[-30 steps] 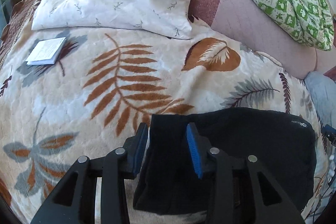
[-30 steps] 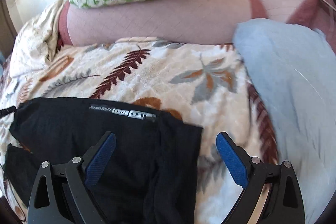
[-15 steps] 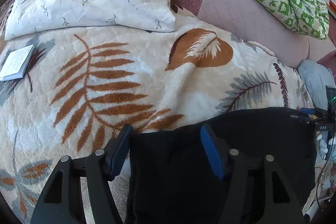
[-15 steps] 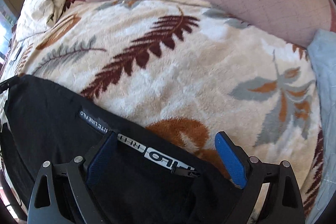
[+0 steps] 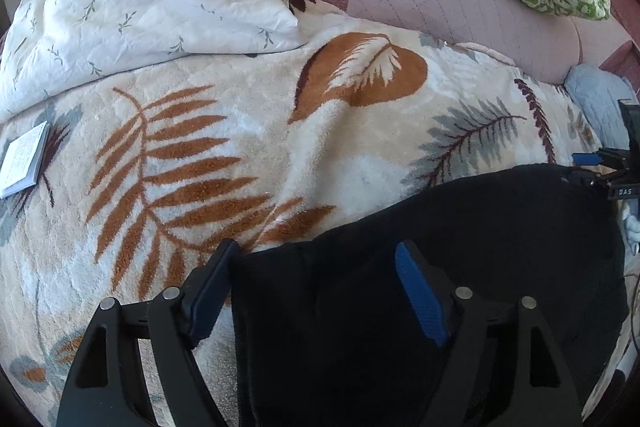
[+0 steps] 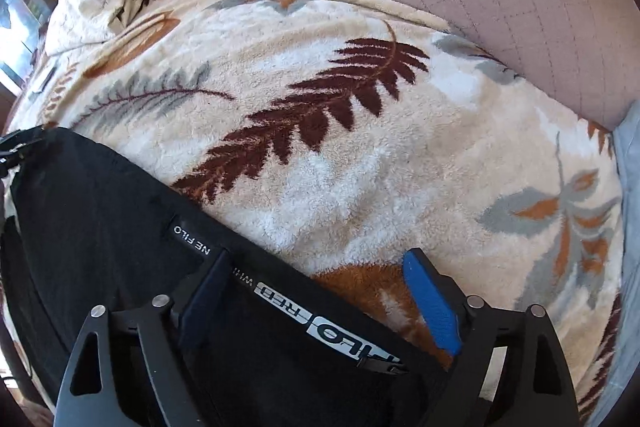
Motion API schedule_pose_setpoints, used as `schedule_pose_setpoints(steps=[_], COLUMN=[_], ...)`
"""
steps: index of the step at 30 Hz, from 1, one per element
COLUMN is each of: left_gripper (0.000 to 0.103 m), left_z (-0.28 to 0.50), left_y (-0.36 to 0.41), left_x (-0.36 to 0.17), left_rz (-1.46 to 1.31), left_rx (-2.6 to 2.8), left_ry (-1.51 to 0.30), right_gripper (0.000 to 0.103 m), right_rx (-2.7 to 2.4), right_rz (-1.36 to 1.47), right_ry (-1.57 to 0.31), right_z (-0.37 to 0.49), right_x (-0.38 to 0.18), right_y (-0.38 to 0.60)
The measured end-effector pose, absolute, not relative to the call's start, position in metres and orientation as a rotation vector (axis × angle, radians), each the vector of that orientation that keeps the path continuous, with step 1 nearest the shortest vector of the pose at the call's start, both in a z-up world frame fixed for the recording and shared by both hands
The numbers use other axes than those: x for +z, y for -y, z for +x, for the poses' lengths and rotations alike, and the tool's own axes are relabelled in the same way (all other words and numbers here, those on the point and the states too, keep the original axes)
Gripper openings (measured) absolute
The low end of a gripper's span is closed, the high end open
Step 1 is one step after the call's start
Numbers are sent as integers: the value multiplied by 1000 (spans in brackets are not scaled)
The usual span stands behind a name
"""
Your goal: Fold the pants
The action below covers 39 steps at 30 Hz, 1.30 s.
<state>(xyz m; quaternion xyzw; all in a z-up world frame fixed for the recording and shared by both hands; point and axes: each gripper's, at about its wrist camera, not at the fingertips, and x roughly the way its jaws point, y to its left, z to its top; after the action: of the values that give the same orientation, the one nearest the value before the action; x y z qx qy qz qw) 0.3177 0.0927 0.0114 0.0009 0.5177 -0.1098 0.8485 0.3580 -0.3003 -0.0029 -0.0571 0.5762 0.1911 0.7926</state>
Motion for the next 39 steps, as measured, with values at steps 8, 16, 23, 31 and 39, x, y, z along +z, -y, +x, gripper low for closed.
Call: schedule_pose_setpoints(steps=[8, 16, 23, 31, 39], left_gripper=[14, 13, 13, 14, 29], left_z=[303, 255, 187, 84, 17], left_y=[-94, -90, -100, -108, -114], left_x=[29, 80, 110, 93, 60], left_rz=[12, 4, -21, 80, 115], left_rx=[-203, -225, -245, -240, -262], left_ry=[-1049, -923, -835, -795, -840], right_gripper=[3, 2, 2, 2, 4], right_rx=[445, 416, 411, 454, 393], right_rz=[-68, -60, -68, 62, 82], right_ry=[-1222, -1110, -1077, -1104, -1220], right_z=[324, 269, 191, 74, -5], right_x=[26, 78, 102, 83, 29], right_y=[306, 297, 292, 291, 283])
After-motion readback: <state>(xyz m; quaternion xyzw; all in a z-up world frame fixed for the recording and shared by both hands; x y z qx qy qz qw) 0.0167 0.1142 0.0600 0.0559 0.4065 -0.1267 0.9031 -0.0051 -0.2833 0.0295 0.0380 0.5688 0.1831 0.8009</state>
